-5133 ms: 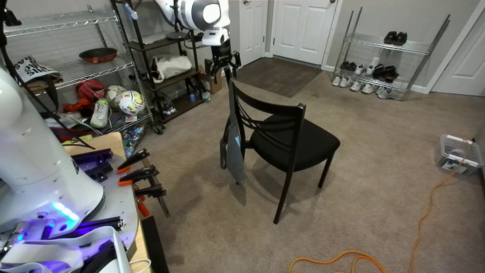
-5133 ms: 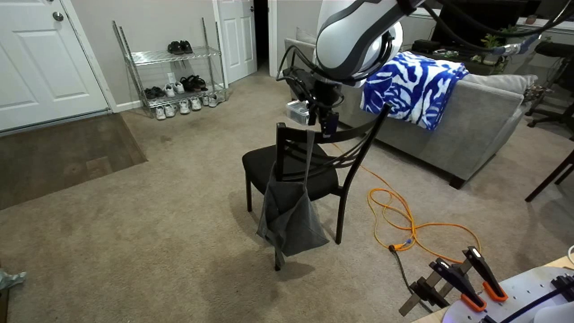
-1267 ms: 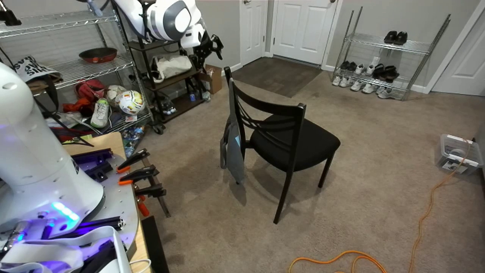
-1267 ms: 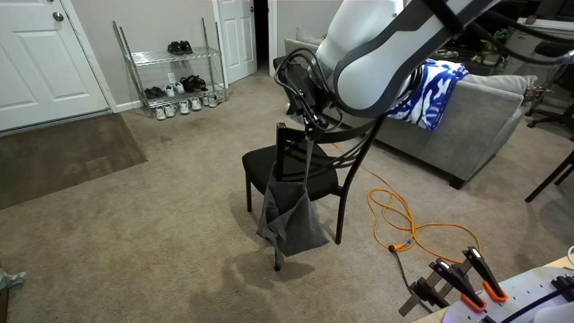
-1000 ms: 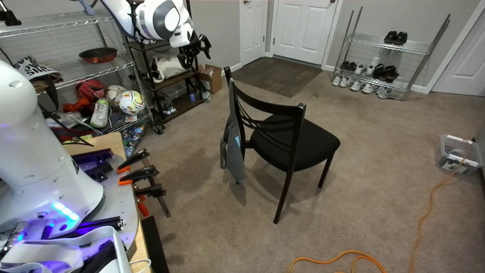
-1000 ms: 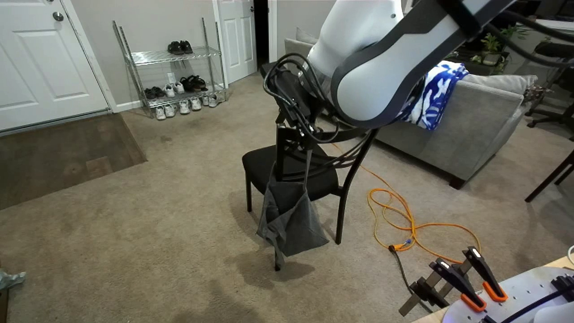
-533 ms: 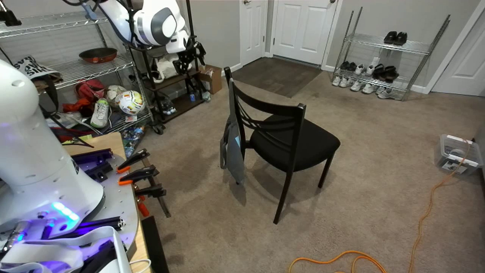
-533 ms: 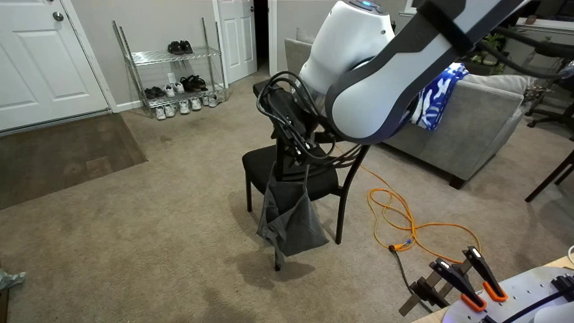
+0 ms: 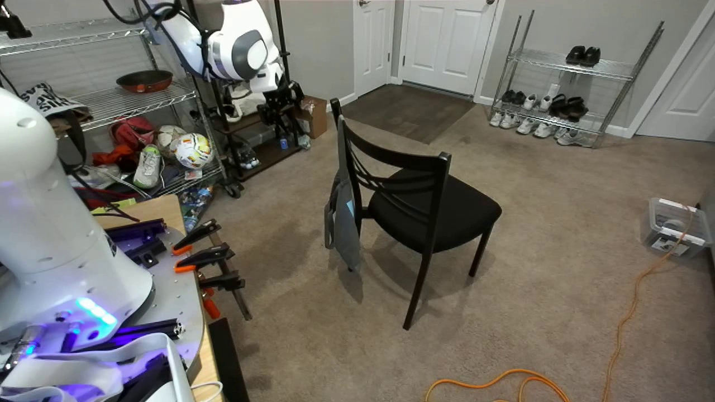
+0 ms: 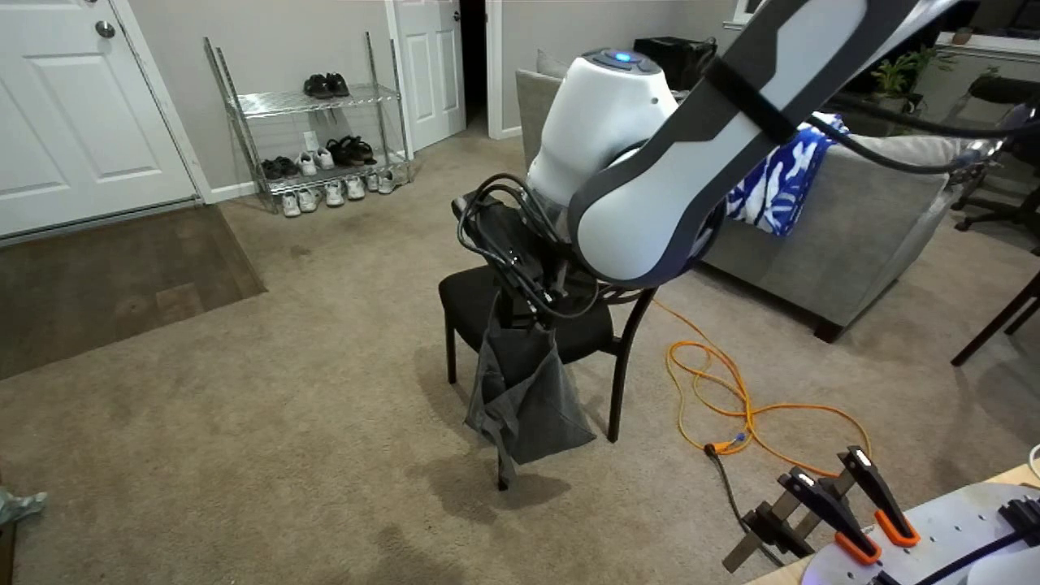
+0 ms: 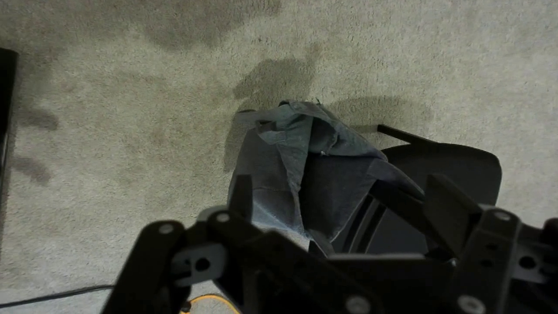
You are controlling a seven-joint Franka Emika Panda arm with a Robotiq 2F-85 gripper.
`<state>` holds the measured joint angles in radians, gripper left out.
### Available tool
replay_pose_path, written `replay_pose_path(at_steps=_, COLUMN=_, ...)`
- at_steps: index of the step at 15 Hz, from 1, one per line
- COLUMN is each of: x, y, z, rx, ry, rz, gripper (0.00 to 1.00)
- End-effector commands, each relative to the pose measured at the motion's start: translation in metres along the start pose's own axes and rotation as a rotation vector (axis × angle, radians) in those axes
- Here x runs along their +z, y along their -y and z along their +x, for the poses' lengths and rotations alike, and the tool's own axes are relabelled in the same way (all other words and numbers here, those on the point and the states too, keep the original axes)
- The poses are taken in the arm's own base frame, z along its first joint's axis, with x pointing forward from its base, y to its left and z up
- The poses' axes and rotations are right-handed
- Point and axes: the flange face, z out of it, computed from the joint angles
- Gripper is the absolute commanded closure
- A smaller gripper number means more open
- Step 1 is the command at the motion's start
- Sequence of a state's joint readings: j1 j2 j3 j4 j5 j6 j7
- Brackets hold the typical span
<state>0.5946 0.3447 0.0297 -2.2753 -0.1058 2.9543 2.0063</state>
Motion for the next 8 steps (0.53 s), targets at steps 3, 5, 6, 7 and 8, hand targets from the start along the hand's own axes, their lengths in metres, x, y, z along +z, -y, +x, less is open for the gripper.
replay_pose_path(at_steps=3, x=0.03, y=0.008, z=0.006, rx=-0.07, ry=-0.088, rz=-0.028, gripper=0.0)
replay_pose_path(at_steps=5, x=0.038, y=0.01, z=0.011, rx=-0.119, ry=-0.14, rz=-0.026, gripper=0.0)
replay_pose_path(at_steps=6, x=0.041, y=0.01, z=0.013, rx=-0.143, ry=-0.167, rz=-0.027, gripper=0.0)
replay_pose_path(at_steps=7, x=0.044, y=0.01, z=0.015, rx=-0.162, ry=-0.19, rz=-0.028, gripper=0.0)
replay_pose_path(at_steps=8, x=0.048, y=0.01, z=0.016, rx=-0.181, ry=-0.208, rz=-0.029, gripper=0.0)
